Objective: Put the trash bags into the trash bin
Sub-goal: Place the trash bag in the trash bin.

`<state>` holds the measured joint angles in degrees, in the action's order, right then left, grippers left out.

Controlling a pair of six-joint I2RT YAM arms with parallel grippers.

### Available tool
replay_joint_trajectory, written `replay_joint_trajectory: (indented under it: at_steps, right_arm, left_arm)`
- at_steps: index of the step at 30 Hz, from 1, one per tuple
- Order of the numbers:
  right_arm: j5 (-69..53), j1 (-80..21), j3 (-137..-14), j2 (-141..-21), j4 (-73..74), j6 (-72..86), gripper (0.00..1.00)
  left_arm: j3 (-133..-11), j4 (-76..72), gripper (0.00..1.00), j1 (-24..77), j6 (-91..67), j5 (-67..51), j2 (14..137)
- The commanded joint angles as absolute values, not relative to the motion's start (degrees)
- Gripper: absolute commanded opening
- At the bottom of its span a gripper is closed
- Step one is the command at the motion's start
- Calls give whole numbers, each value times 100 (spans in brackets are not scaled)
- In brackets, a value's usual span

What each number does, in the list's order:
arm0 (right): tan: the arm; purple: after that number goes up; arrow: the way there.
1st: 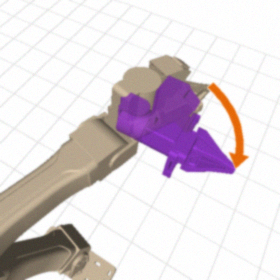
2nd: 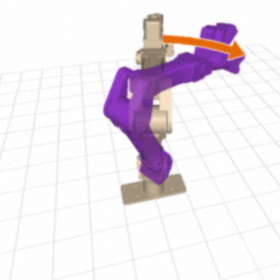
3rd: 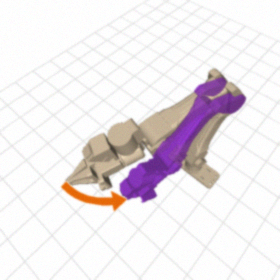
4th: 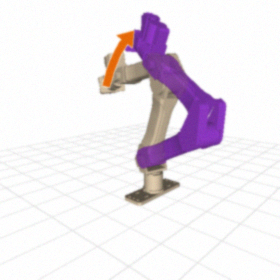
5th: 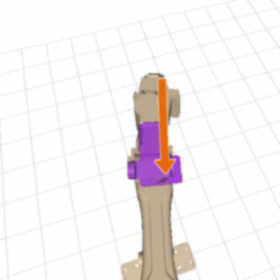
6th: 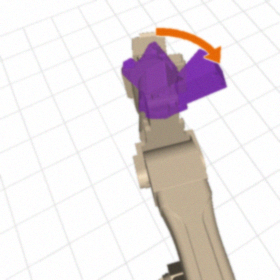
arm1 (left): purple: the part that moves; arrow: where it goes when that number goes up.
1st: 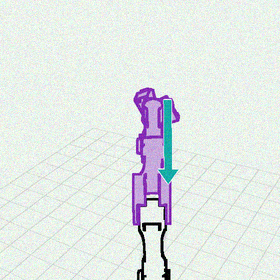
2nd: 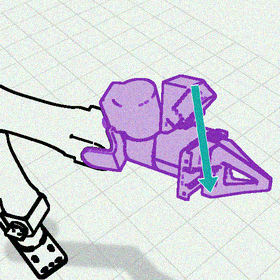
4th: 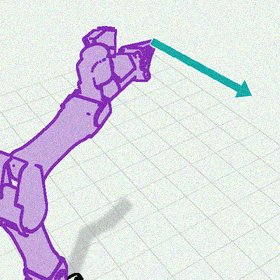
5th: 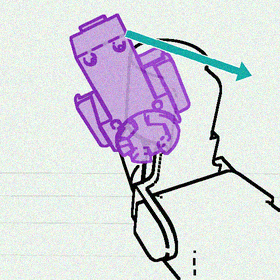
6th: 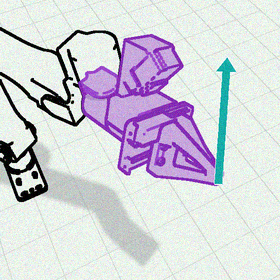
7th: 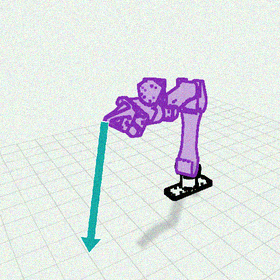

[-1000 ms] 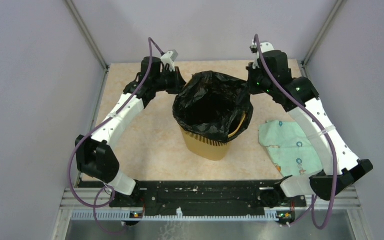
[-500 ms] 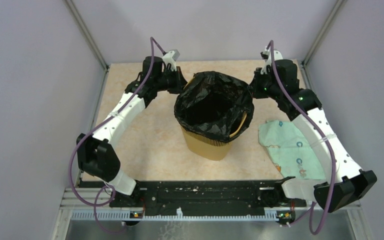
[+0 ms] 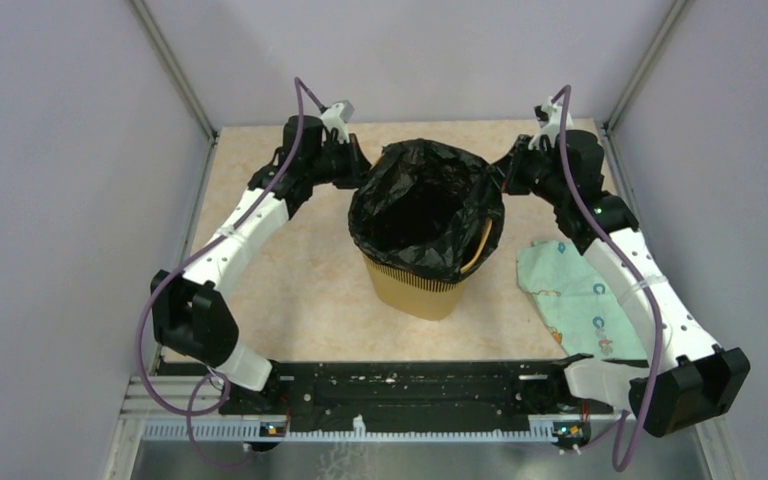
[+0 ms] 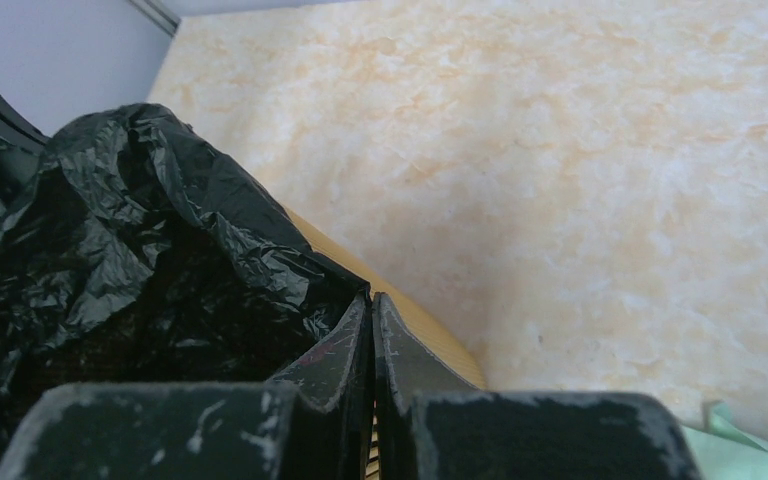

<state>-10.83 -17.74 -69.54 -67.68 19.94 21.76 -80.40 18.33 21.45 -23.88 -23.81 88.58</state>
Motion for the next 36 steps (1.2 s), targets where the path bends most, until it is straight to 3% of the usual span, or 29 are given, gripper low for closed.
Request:
replay_joint_trajectory:
  at_steps: [1,16,31,36]
  right_arm:
    - [-2091,-1856,-6587,-6891,1185,2717,0]
    - [-1833,-1679,-5821,-6620,685,3160,0]
    - [-3185,-1685,-4616,-6981,-3060,5320,0]
    - [-3070,-1675,-5011,-7073,-2619,5178,0]
  left_arm:
    - [-7811,1750,0,2216,-2415,-2098,8787]
    - [-7635,1652,0,2303,-2619,-2182,8664]
    - [-7508,1811,0,2355,-2763,-1712,8480]
    - [-7597,1866,0,2354,-2786,-1678,8480]
